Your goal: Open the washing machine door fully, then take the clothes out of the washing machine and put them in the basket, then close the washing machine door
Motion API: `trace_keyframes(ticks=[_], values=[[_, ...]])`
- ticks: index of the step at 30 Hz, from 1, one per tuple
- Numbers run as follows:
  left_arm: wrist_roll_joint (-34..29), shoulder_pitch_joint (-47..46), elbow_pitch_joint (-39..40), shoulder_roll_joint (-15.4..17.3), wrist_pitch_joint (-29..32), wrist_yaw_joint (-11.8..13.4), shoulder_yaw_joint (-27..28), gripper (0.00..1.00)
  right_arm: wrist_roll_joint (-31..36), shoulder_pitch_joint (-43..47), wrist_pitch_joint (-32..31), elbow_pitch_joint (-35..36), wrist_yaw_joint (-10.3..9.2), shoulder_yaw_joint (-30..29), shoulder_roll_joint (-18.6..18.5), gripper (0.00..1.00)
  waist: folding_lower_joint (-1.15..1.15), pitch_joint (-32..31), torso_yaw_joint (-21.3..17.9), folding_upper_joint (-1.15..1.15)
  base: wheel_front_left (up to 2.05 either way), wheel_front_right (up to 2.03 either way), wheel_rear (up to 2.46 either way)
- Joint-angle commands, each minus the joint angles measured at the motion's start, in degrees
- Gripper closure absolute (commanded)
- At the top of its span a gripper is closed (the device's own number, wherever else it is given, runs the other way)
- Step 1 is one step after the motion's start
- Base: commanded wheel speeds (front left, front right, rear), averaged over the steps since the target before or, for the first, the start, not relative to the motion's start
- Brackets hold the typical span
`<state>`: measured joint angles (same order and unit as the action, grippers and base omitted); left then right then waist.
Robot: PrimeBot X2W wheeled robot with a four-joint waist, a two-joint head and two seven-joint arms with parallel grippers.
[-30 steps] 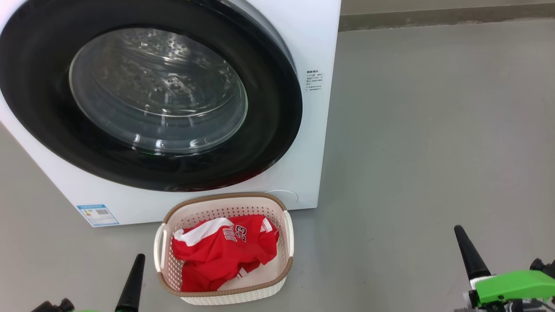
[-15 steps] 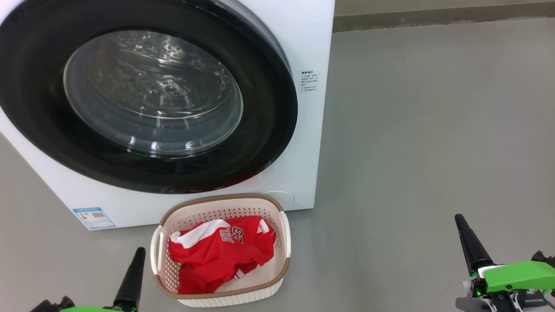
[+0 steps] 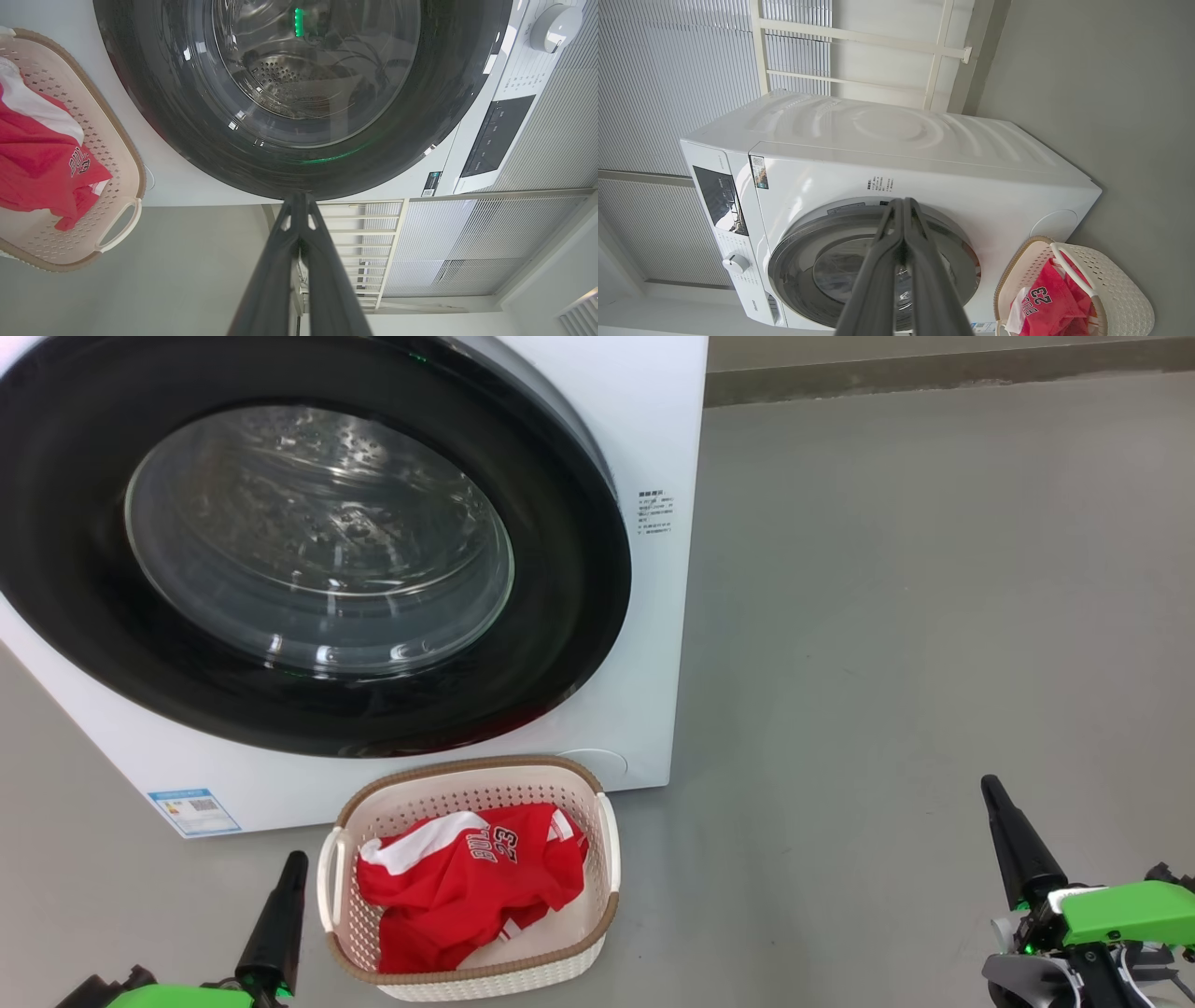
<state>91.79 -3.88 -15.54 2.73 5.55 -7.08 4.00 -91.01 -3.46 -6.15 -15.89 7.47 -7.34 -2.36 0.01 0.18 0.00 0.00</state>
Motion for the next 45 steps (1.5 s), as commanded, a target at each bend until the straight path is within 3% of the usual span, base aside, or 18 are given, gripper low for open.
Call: trace_keyframes(ticks=[1, 45], values=[[0.67, -2.27, 1.53, 0.43, 0.65, -0.41, 2.17, 1.00, -1.12, -2.72, -0.37, 1.87, 0.02, 0.78, -0.54, 1.00, 0.00, 0.00, 0.00, 0.00, 0.00, 0.00, 0.00], [0.50, -2.29, 1.52, 0.29, 0.82, -0.41, 2.37, 1.00, -1.11, -2.72, -0.39, 1.87, 0.02, 0.77, -0.53, 1.00, 0.00, 0.00, 0.00, 0.00, 0.00, 0.00, 0.00]])
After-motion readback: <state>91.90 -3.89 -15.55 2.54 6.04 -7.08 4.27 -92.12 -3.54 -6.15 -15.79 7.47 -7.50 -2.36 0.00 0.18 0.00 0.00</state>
